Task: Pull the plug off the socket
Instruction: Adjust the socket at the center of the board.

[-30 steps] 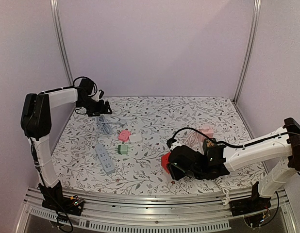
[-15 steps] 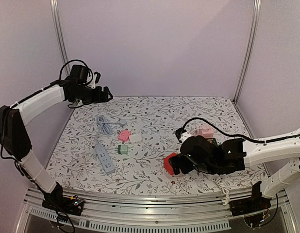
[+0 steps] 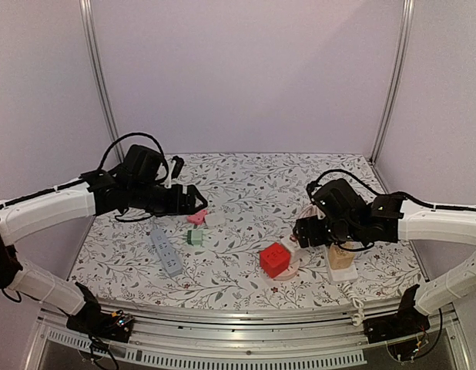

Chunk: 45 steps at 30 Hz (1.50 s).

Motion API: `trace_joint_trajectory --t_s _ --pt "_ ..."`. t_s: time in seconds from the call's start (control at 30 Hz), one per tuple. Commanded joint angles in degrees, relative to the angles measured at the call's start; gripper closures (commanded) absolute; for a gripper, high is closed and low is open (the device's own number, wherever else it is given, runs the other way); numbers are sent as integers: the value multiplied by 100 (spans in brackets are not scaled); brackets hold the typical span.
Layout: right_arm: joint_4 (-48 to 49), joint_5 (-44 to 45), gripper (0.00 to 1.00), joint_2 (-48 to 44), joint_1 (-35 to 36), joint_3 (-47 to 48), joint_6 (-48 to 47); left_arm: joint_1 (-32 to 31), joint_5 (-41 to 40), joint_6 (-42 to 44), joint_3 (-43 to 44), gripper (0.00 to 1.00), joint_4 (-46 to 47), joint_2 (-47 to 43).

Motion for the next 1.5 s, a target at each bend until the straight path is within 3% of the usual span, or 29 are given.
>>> trace_joint_trajectory --t_s 0.0,0.27,0.57,0.8,1.0,1.17,1.47 --pt "-25 -806 16 263 -260 -75 -216 -578 -43 -894 -525 8 528 -204" --pt "133 -1172 17 761 -348 109 -575 -1390 25 -1447 -722 8 962 170" --pt "125 -1429 20 1202 -352 271 -925 -1521 124 -1594 -766 8 1255 504" --pt "127 -1770 37 1287 -357 350 -1063 -1530 110 -1563 -770 8 1234 555" --pt "-57 -1430 61 1154 -258 427 -258 -1531 -143 -1361 -688 8 970 457" --pt "-223 -498 62 1222 171 587 827 -1514 -213 -1197 -635 8 841 388" --pt "-235 489 66 2153 973 1343 2435 -1513 -248 -1151 -735 7 758 171"
